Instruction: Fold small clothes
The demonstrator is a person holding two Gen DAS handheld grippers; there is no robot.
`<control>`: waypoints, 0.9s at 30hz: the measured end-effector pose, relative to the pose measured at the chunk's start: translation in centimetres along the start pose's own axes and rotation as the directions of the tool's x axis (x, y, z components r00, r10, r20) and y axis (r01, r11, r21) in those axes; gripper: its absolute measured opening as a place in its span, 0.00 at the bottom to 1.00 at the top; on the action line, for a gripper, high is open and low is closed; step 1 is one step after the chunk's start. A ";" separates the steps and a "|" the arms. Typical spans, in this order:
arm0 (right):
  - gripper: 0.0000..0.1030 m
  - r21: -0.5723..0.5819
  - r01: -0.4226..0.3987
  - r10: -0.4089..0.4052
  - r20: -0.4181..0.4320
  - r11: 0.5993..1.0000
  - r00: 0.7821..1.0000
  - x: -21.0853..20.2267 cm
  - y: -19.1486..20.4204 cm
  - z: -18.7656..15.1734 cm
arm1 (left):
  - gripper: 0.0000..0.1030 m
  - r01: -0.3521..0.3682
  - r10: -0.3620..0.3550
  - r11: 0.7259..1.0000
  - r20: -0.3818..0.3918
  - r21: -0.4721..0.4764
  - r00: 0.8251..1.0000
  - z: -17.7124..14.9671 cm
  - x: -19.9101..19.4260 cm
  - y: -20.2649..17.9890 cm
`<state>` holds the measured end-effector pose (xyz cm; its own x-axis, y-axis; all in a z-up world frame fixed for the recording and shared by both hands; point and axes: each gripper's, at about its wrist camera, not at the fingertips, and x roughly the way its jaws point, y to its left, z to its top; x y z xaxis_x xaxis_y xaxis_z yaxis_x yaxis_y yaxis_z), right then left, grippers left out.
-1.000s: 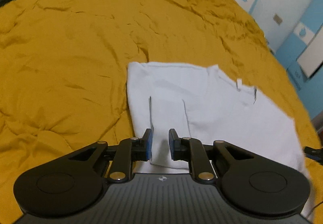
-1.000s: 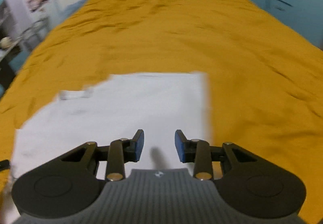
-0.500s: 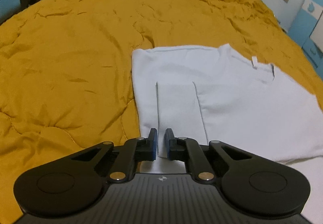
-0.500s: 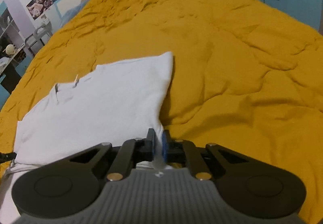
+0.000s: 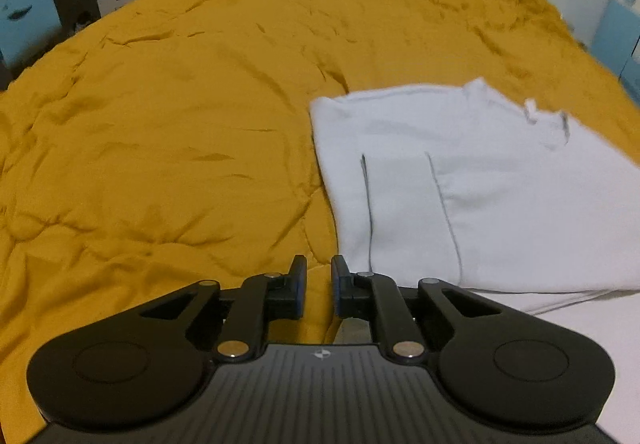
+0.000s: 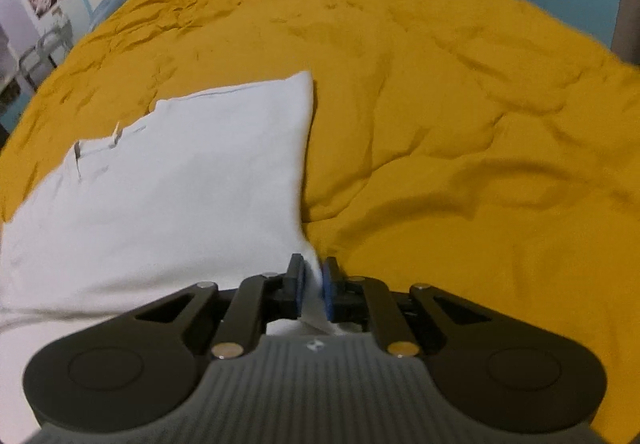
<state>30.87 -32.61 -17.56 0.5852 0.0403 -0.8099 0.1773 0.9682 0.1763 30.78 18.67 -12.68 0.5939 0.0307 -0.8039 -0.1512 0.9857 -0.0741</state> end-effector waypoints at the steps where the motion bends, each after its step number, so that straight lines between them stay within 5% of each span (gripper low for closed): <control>1: 0.03 -0.025 0.014 -0.014 0.007 1.000 1.000 -0.6 0.1 0.0 | 0.14 0.007 -0.007 1.000 0.013 -0.002 1.000 -0.1 -0.8 0.3; 8: 0.07 -0.168 0.001 0.004 0.029 0.986 1.000 -6.5 0.6 -1.4 | 0.16 0.050 -0.053 0.993 0.023 0.106 0.998 -1.3 -5.6 -1.0; 11: 0.16 -0.226 -0.038 0.040 0.003 0.973 0.999 -9.0 0.9 -3.0 | 0.21 0.083 -0.087 0.980 0.012 0.179 0.996 -2.9 -7.5 -2.2; 16: 0.22 -0.342 -0.064 0.056 -0.035 0.937 0.998 -12.8 1.0 -6.5 | 0.23 0.122 -0.118 0.941 -0.033 0.317 0.993 -6.8 -9.9 -4.3; 21: 0.27 -0.401 -0.089 0.060 -0.085 0.912 0.995 -15.7 0.2 -9.7 | 0.26 0.112 -0.101 0.873 -0.047 0.476 0.994 -11.0 -12.3 -6.3; 27: 0.33 -0.476 -0.063 0.008 -0.116 0.877 0.993 -18.4 -0.6 -13.5 | 0.29 0.150 -0.123 0.847 -0.086 0.510 0.989 -14.4 -14.5 -6.2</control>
<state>9.30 -30.65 -10.28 0.4908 0.0767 -0.8679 -0.2583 0.9641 -0.0608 11.73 9.70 -9.00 0.5377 -0.1055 -0.8365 0.3644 0.9238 0.1177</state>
